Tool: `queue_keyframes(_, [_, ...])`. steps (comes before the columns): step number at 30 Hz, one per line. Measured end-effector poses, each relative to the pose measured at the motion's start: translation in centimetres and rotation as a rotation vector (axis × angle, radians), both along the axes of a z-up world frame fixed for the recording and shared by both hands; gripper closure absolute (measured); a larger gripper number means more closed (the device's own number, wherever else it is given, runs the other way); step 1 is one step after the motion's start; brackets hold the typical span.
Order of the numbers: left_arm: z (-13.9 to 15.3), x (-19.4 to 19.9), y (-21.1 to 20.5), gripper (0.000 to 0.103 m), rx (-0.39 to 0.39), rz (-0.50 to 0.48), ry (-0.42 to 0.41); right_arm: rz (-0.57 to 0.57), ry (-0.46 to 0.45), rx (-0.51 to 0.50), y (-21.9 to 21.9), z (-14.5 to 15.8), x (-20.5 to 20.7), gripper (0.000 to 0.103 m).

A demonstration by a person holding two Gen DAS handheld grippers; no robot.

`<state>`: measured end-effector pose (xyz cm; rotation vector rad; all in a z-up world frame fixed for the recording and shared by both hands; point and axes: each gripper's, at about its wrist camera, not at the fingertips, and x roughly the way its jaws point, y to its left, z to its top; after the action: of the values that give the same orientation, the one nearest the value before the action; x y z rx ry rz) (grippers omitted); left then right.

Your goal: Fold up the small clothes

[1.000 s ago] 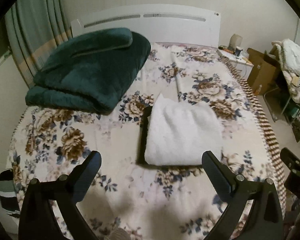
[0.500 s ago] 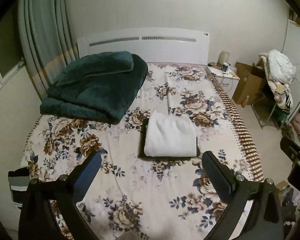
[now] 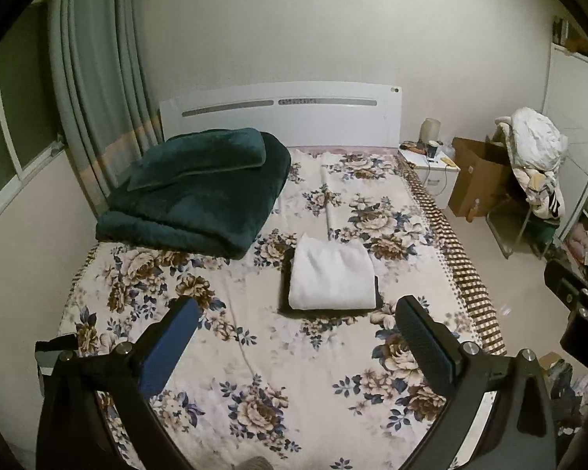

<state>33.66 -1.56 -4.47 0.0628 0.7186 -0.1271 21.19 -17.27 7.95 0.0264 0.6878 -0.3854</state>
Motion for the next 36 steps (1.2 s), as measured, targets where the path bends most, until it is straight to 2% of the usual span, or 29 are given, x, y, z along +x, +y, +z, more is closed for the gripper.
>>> queue_keyframes(8, [0.9,-1.0,0.0,0.0,-0.008,0.001,0.022,0.014,0.008,0.004,0.0,1.9,-1.9,0.0])
queue_keyframes(13, [1.5,-1.4,0.3,0.0,-0.012,0.013,0.052,0.036,0.038,0.015,-0.3,2.6,-1.3,0.0])
queue_keyframes(36, [3.1,-2.1,0.1,0.0,-0.008,0.024,0.045,0.086,0.032,0.019,-0.5,4.2,-1.1,0.0])
